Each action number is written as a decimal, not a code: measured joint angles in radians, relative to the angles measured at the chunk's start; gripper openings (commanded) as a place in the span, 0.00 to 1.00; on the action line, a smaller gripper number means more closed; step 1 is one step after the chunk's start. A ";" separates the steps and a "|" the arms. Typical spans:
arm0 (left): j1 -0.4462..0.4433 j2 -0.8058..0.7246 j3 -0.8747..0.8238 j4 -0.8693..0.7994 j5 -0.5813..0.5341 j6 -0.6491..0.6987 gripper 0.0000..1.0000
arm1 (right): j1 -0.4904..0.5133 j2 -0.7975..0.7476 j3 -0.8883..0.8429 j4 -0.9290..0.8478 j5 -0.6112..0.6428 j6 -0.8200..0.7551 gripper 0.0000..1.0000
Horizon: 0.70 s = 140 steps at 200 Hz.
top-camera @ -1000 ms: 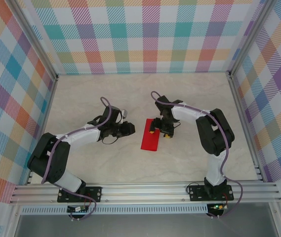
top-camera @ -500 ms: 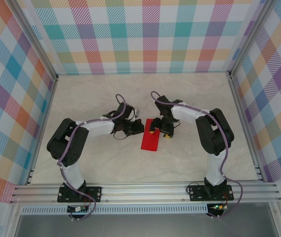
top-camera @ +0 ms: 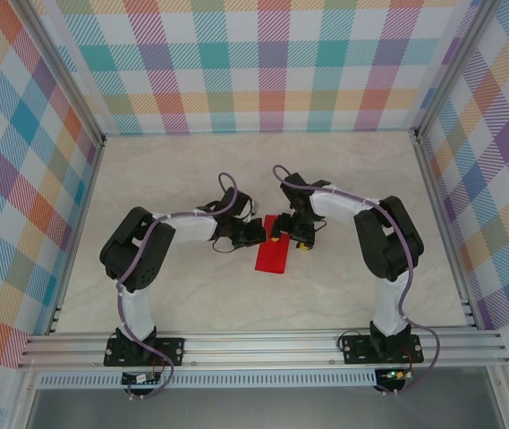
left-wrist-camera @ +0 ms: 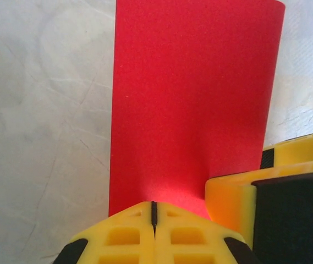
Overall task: Fold a paper plane with a square sheet of paper (pick it up from the middle)
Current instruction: Hold the square sheet of paper at the center of the table.
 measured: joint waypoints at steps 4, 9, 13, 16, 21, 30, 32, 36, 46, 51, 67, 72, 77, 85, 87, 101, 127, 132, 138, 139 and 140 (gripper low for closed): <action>-0.001 0.003 0.001 0.000 0.000 0.000 0.00 | 0.000 0.000 0.000 0.000 0.000 0.000 0.75; -0.002 0.007 0.003 0.000 -0.001 0.000 0.00 | 0.000 0.000 0.000 0.000 0.000 0.000 0.76; -0.003 0.010 0.004 0.000 -0.002 0.000 0.00 | 0.000 0.000 0.000 0.000 0.000 0.000 0.75; -0.004 0.013 0.005 0.001 -0.002 0.000 0.00 | 0.000 0.000 0.000 0.000 0.000 0.000 0.75; -0.005 0.016 0.005 0.000 -0.003 0.000 0.00 | 0.000 0.000 0.000 0.000 0.000 0.000 0.75; -0.008 0.022 0.005 0.001 -0.002 -0.001 0.00 | 0.000 0.000 0.000 0.000 0.000 0.000 0.76; -0.008 0.023 0.005 0.001 -0.002 -0.001 0.00 | 0.000 0.000 0.000 0.000 0.000 0.000 0.76; -0.009 0.023 0.006 0.000 -0.003 -0.002 0.00 | 0.000 0.000 0.000 0.000 0.000 0.000 0.76; -0.010 0.023 0.006 0.001 -0.008 -0.003 0.00 | 0.000 0.000 0.000 0.000 0.000 0.000 0.76; -0.011 0.023 0.006 0.001 -0.010 -0.003 0.00 | 0.000 0.000 0.000 0.000 0.000 0.000 0.76; -0.011 0.023 0.006 0.001 -0.013 -0.003 0.00 | 0.000 0.000 0.000 0.000 0.000 0.000 0.76; -0.011 0.023 0.006 0.001 -0.014 -0.003 0.00 | 0.000 0.000 0.000 0.001 -0.001 0.000 0.76; -0.012 0.023 0.006 0.001 -0.015 -0.003 0.00 | 0.000 0.000 0.000 0.000 -0.001 0.000 0.77; -0.012 0.023 0.006 0.001 -0.018 -0.003 0.00 | 0.000 -0.001 0.000 0.001 -0.001 0.000 0.77; -0.013 0.023 0.006 0.001 -0.018 -0.003 0.00 | 0.000 -0.001 0.000 0.001 -0.001 0.000 0.77; -0.014 0.022 0.005 0.001 -0.021 -0.003 0.00 | 0.000 -0.007 -0.001 0.004 -0.004 -0.001 0.77; -0.014 0.022 -0.001 0.015 -0.021 -0.004 0.00 | -0.002 -0.047 -0.032 0.031 0.011 -0.008 0.78; -0.014 0.022 -0.003 0.019 -0.021 -0.003 0.00 | -0.007 -0.061 -0.043 0.036 0.017 -0.008 0.78; -0.014 0.021 -0.004 0.021 -0.021 -0.004 0.00 | -0.015 -0.083 -0.059 0.045 0.019 -0.011 0.76; -0.014 0.021 -0.004 0.021 -0.021 -0.003 0.00 | -0.017 -0.088 -0.063 0.049 0.018 -0.012 0.76; -0.014 0.021 -0.005 0.021 -0.021 -0.004 0.00 | -0.018 -0.091 -0.065 0.050 0.017 -0.012 0.75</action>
